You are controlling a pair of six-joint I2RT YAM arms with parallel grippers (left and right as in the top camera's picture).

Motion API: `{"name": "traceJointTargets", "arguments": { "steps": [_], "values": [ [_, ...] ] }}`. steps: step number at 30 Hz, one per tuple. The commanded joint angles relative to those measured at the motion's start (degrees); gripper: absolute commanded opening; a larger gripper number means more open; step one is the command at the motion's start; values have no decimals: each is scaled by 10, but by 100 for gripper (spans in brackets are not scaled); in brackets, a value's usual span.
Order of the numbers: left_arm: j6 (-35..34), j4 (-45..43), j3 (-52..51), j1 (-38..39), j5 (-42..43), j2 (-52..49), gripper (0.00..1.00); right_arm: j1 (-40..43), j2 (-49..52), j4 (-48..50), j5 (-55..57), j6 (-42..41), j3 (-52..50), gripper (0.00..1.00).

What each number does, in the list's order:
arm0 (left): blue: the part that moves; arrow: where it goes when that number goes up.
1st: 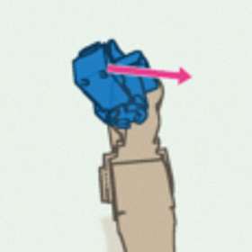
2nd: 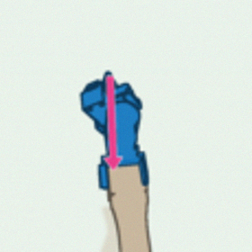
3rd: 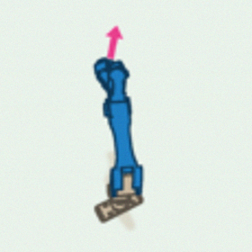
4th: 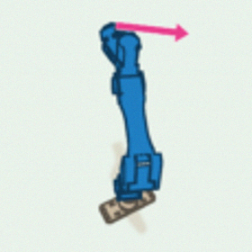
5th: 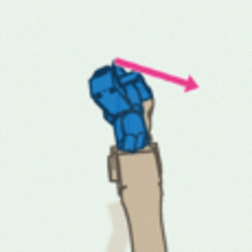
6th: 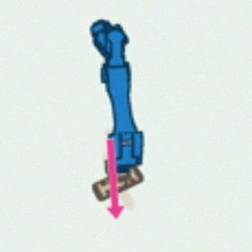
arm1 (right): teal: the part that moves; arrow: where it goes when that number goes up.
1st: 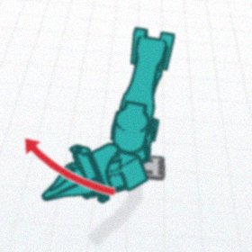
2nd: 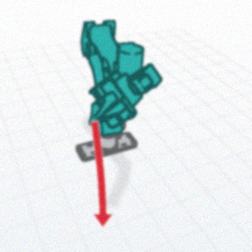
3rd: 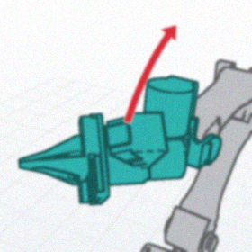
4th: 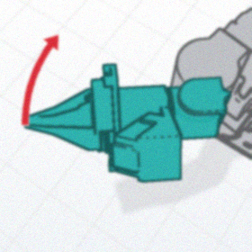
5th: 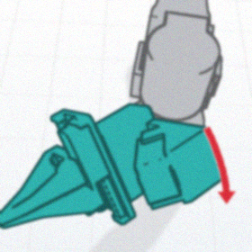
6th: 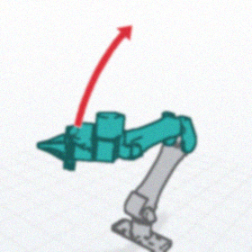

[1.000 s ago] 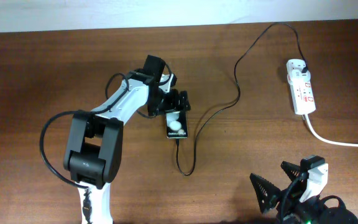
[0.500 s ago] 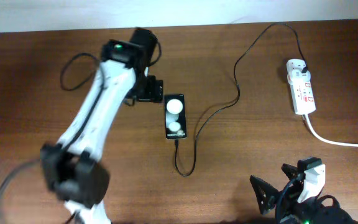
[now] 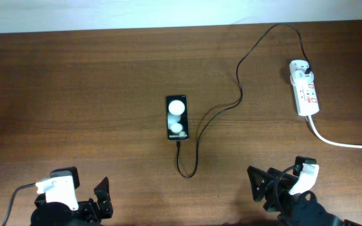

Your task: Plug charger to phone and switch on socket

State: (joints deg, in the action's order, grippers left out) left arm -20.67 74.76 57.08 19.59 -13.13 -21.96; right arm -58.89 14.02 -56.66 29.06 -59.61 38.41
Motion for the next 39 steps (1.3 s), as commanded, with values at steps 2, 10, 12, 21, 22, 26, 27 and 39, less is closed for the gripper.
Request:
{"name": "traceJointTargets", "arguments": {
  "steps": [2,10,12,21,22,26,27,39],
  "values": [
    [-7,1,-3,1,-95,2,99,2,86,0,62,-6,-12,38],
    [71,15,41,1,-161,4,99,159,428,-52,-27,-31,148,9],
    [71,28,45,1,-169,5,99,283,467,-62,-128,43,176,4],
    [71,86,45,0,-172,6,99,570,501,-177,-340,178,200,4],
    [71,86,45,-4,-172,11,99,570,501,-177,-340,177,200,4],
    [71,85,45,-137,-172,98,99,572,504,-182,-236,177,215,4],
    [71,85,45,-151,-172,116,99,572,511,-195,-219,177,228,4],
    [71,85,45,-167,-171,157,99,865,926,-372,-288,268,770,4]
  ]
}}
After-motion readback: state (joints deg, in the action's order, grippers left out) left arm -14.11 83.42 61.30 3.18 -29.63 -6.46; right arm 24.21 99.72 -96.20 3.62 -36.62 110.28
